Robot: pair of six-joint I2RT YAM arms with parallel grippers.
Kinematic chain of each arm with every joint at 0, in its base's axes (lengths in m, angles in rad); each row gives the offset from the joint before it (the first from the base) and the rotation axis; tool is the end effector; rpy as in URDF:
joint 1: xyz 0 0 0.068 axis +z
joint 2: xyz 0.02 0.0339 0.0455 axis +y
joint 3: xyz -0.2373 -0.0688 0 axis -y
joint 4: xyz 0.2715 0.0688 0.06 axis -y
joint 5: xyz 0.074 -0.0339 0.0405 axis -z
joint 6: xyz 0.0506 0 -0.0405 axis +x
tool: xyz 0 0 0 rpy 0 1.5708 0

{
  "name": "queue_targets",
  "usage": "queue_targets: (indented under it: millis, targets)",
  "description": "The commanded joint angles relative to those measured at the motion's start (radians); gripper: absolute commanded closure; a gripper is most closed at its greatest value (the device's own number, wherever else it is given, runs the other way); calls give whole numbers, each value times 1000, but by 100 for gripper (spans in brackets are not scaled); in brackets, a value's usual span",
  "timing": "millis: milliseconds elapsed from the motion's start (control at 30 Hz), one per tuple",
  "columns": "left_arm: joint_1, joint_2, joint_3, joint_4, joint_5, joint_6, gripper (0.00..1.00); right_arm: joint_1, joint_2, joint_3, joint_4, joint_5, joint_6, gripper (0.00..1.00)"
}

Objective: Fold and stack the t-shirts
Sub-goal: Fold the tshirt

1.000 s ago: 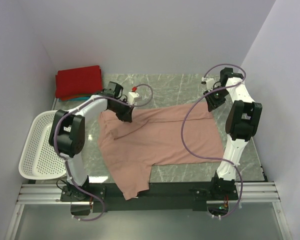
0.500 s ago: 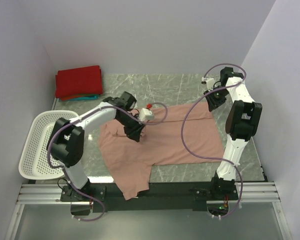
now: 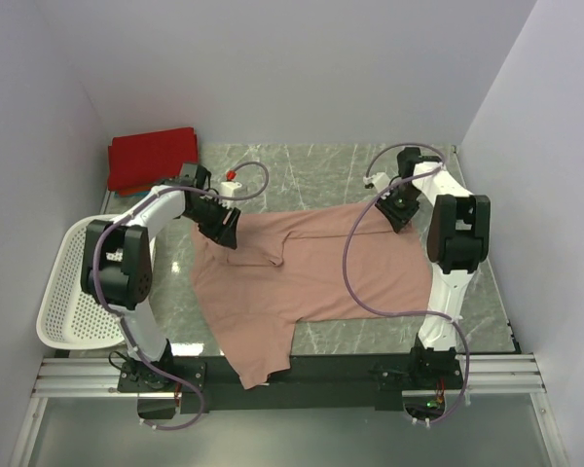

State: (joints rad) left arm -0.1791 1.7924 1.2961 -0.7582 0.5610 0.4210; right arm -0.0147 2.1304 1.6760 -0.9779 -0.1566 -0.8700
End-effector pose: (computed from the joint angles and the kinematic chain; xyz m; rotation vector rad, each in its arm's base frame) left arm 0.3650 -0.0934 0.1574 0.9087 2.5208 -0.7140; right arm 0.4334 0.0015 0.1266 -1.2369 2.6752 0.1215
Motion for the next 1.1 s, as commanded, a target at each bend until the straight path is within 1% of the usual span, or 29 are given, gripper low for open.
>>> queue_targets:
  millis: [0,133,300,433,500,567,667,700,733,767,800,867,900,933,1000,1033,1067]
  targets:
    - [4,10,-9,53,-33,-65,41,-5,-58,1,84,69,-70,56]
    - [12,19,-27,74,-41,-93,41,-2,-58,-10,84,88,-113,56]
    - [12,44,-26,92,-26,-117,41,-1,-63,-33,79,115,-142,62]
    - [12,61,-20,112,-12,-143,42,-2,-70,-47,76,126,-152,70]
    - [12,76,-20,120,-13,-156,44,-2,-73,-61,76,132,-155,72]
    - [12,88,-20,131,-32,-168,45,-2,-75,-70,77,141,-159,76]
    - [10,111,-18,134,-30,-177,48,-4,-81,-82,70,141,-162,84]
    - [10,110,-20,132,-21,-174,54,-5,-84,-82,62,141,-164,86]
    - [10,102,-24,129,-7,-162,58,-5,-84,-81,59,140,-164,90]
    - [10,76,-40,125,20,-154,65,-7,-89,-78,53,137,-162,92]
    - [10,56,-52,122,36,-142,69,-7,-92,-78,50,135,-164,93]
    - [9,-16,-79,111,69,-85,79,-8,-98,-76,48,132,-164,97]
    - [9,-42,-108,93,89,-42,86,-10,-99,-73,47,132,-164,98]
    - [9,-65,-124,79,97,-15,90,-11,-101,-73,47,134,-167,100]
    - [9,-122,-171,22,106,44,98,-13,-96,-70,44,141,-169,100]
    - [9,-139,-188,-2,105,117,99,-16,-95,-68,42,143,-170,100]
    - [9,-166,-228,-21,100,158,99,-19,-92,-62,38,144,-172,100]
